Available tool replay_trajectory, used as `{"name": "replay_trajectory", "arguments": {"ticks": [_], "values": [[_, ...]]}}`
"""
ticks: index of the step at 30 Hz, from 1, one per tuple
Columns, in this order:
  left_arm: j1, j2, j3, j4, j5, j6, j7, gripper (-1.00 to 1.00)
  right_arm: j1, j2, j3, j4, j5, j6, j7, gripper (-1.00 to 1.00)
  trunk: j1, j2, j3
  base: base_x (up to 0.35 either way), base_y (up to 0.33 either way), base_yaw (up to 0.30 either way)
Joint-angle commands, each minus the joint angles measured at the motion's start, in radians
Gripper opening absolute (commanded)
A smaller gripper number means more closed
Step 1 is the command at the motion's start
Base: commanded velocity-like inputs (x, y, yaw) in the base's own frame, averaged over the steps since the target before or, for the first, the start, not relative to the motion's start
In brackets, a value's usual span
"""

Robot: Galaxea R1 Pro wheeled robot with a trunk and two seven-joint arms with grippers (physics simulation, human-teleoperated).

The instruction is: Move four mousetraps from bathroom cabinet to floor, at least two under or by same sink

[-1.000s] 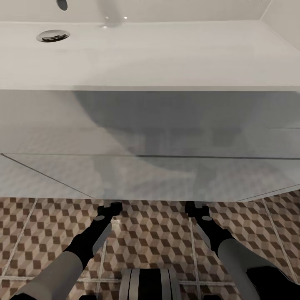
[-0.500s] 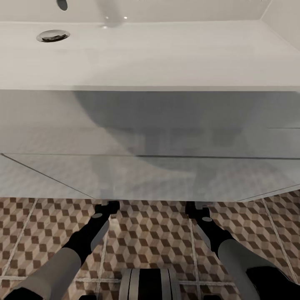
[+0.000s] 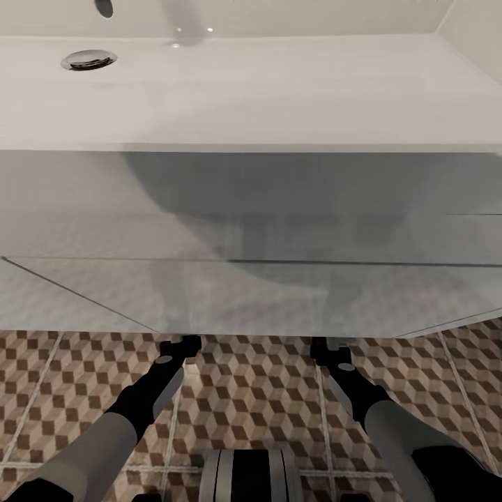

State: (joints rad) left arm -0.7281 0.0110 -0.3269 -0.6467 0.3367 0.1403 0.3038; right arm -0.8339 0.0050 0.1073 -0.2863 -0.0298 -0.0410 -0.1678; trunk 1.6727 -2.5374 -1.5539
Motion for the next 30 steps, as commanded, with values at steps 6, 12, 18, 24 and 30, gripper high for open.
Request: {"name": "replay_trajectory", "arguments": {"ticks": [6, 12, 18, 24, 30], "values": [[-0.001, 0.001, -0.007, -0.002, 0.006, -0.003, 0.013, -1.00, -0.001, 0.000, 0.008, 0.001, -0.002, -0.002, -0.007, -1.00, 0.000, 0.000, -0.001, 0.000, 0.000, 0.000], [-0.001, 0.001, -0.008, -0.007, 0.005, -0.006, 0.014, -1.00, -0.001, 0.000, 0.008, 0.001, 0.001, -0.002, -0.007, -1.00, 0.001, -0.001, -0.012, 0.000, 0.000, 0.000], [-0.001, 0.000, -0.008, -0.009, 0.005, -0.007, 0.015, -1.00, -0.001, 0.000, 0.008, 0.001, 0.002, -0.002, -0.007, -1.00, 0.003, -0.002, -0.028, 0.000, 0.000, 0.000], [-0.001, 0.000, -0.008, -0.013, 0.005, -0.007, 0.014, -1.00, -0.001, 0.000, 0.008, 0.000, 0.003, -0.002, -0.007, -1.00, 0.003, -0.002, -0.028, 0.000, 0.000, 0.000], [-0.001, 0.000, -0.009, -0.015, 0.005, -0.008, 0.014, -1.00, -0.001, 0.000, 0.008, 0.000, 0.004, -0.003, -0.007, -1.00, 0.003, -0.002, -0.028, 0.000, 0.000, 0.000]]}}
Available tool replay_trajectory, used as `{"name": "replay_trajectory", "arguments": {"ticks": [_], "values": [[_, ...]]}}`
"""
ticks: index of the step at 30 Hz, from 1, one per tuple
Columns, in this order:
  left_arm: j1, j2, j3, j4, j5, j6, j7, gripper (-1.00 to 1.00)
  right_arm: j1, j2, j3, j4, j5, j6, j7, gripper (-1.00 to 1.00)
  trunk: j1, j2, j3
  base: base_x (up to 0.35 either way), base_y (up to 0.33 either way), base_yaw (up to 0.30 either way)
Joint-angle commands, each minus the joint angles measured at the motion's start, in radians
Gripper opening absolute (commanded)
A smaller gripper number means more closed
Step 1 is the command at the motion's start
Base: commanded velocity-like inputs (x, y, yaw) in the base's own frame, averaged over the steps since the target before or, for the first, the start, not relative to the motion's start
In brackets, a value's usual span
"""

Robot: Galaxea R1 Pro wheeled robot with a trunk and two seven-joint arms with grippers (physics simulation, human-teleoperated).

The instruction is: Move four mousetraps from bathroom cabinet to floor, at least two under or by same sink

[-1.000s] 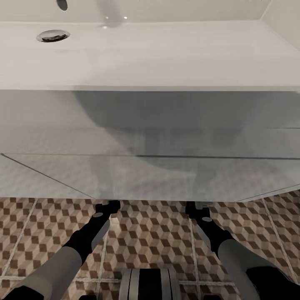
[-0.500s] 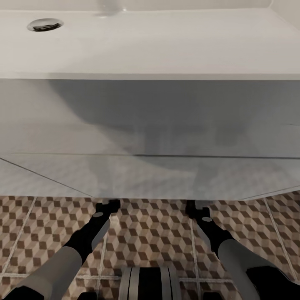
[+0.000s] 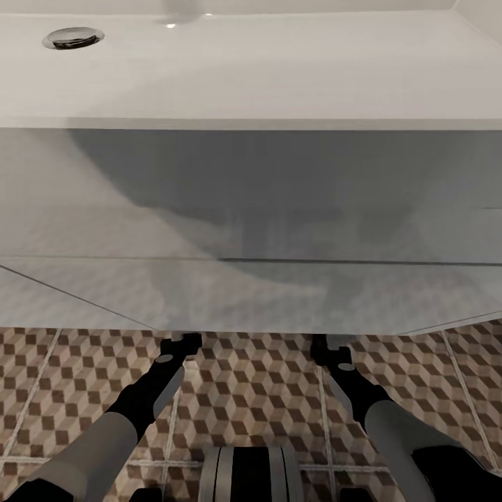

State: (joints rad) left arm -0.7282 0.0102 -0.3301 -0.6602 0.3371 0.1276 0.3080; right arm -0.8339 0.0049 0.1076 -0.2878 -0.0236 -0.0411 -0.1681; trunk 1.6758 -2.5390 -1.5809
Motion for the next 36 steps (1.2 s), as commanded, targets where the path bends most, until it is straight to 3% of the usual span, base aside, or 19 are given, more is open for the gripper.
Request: {"name": "replay_trajectory", "arguments": {"ticks": [1, 36], "values": [[0.000, 0.001, -0.006, -0.002, 0.005, 0.004, 0.010, -1.00, -0.001, 0.000, 0.008, 0.001, -0.003, -0.002, -0.007, -1.00, 0.000, 0.000, -0.001, 0.000, 0.000, 0.000], [0.000, 0.002, -0.009, -0.002, 0.005, 0.004, 0.009, -1.00, -0.006, -0.005, 0.008, 0.005, -0.020, 0.000, -0.005, -1.00, 0.000, 0.000, -0.001, 0.000, 0.000, 0.000]]}}
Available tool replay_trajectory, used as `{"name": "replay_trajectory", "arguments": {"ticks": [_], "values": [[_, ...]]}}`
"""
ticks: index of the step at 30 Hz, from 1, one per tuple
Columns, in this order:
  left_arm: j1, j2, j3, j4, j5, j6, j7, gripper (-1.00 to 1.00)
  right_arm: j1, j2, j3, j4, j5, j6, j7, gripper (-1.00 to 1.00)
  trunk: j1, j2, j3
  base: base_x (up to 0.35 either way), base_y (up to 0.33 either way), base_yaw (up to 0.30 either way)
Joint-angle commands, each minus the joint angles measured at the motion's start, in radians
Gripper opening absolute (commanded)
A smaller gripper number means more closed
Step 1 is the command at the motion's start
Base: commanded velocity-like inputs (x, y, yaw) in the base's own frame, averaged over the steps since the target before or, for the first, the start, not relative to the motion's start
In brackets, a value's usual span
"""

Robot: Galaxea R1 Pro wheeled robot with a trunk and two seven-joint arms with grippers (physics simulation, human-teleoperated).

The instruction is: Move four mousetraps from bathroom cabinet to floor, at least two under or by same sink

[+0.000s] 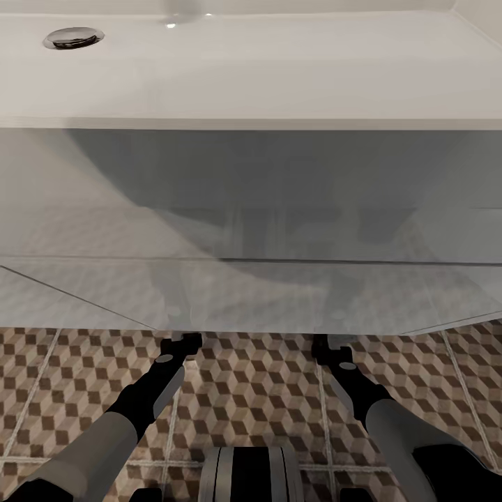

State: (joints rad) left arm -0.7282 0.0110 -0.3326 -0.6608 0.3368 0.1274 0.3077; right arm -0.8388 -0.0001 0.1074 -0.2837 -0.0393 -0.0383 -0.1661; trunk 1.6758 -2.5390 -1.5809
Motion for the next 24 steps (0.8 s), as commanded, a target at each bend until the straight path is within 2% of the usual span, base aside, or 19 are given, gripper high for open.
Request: {"name": "replay_trajectory", "arguments": {"ticks": [1, 10, 17, 24], "values": [[0.000, 0.001, -0.006, -0.002, 0.005, 0.004, 0.010, -1.00, -0.001, 0.000, 0.008, 0.002, -0.004, -0.003, -0.006, -1.00, 0.000, 0.000, -0.001, 0.000, 0.000, 0.000], [0.000, 0.001, -0.006, -0.003, 0.005, 0.004, 0.010, -1.00, -0.001, 0.003, 0.008, 0.010, 0.002, -0.003, -0.006, -1.00, 0.000, 0.000, -0.001, 0.000, 0.000, 0.000], [0.000, 0.001, -0.006, -0.003, 0.005, 0.004, 0.010, -1.00, -0.009, 0.033, 0.009, 0.011, 0.006, -0.001, -0.006, -1.00, 0.000, 0.000, -0.001, 0.000, 0.000, 0.000], [0.000, 0.001, -0.006, -0.003, 0.005, 0.004, 0.010, -1.00, -0.032, 0.042, 0.010, 0.013, 0.004, 0.002, -0.006, -1.00, 0.000, 0.000, -0.001, 0.000, 0.000, 0.000]]}}
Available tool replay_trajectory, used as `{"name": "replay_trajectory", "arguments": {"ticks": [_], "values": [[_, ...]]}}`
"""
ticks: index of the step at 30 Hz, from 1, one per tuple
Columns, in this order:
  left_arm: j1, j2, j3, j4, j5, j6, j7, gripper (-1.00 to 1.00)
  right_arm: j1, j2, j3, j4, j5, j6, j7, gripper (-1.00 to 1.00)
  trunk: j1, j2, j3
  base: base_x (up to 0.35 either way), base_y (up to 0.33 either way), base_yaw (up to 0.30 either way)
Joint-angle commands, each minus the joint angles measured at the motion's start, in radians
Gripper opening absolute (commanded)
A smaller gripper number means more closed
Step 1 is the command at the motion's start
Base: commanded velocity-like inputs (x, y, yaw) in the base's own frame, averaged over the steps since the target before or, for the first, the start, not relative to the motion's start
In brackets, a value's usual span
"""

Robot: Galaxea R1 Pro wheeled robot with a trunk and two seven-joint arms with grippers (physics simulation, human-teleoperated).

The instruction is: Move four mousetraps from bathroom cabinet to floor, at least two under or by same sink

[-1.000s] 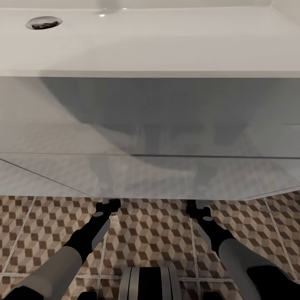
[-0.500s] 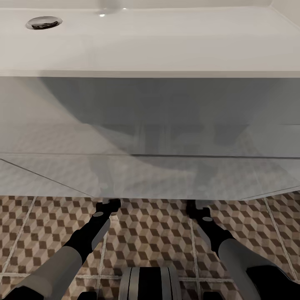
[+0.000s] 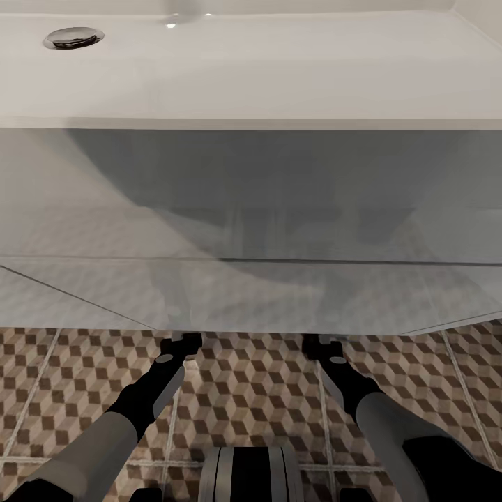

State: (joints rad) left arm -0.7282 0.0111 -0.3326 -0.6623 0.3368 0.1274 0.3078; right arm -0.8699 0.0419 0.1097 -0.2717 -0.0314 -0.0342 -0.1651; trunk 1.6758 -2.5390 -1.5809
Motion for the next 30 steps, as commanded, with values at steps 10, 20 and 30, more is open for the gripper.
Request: {"name": "replay_trajectory", "arguments": {"ticks": [10, 20, 30], "values": [[0.000, 0.001, -0.004, -0.002, 0.005, 0.003, 0.010, -1.00, -0.004, 0.001, 0.008, 0.022, -0.003, -0.008, -0.007, -1.00, 0.000, 0.000, -0.001, 0.000, 0.000, 0.000], [0.000, 0.001, -0.007, -0.002, 0.005, -0.011, 0.010, -1.00, -0.004, 0.001, 0.008, 0.028, -0.002, -0.009, -0.007, -1.00, 0.000, 0.000, -0.001, 0.000, 0.000, 0.000], [0.000, 0.001, -0.008, -0.002, 0.005, -0.044, 0.010, -1.00, -0.005, 0.002, 0.008, 0.029, -0.002, -0.014, -0.007, -1.00, 0.000, 0.000, -0.001, 0.014, 0.000, 0.000]]}}
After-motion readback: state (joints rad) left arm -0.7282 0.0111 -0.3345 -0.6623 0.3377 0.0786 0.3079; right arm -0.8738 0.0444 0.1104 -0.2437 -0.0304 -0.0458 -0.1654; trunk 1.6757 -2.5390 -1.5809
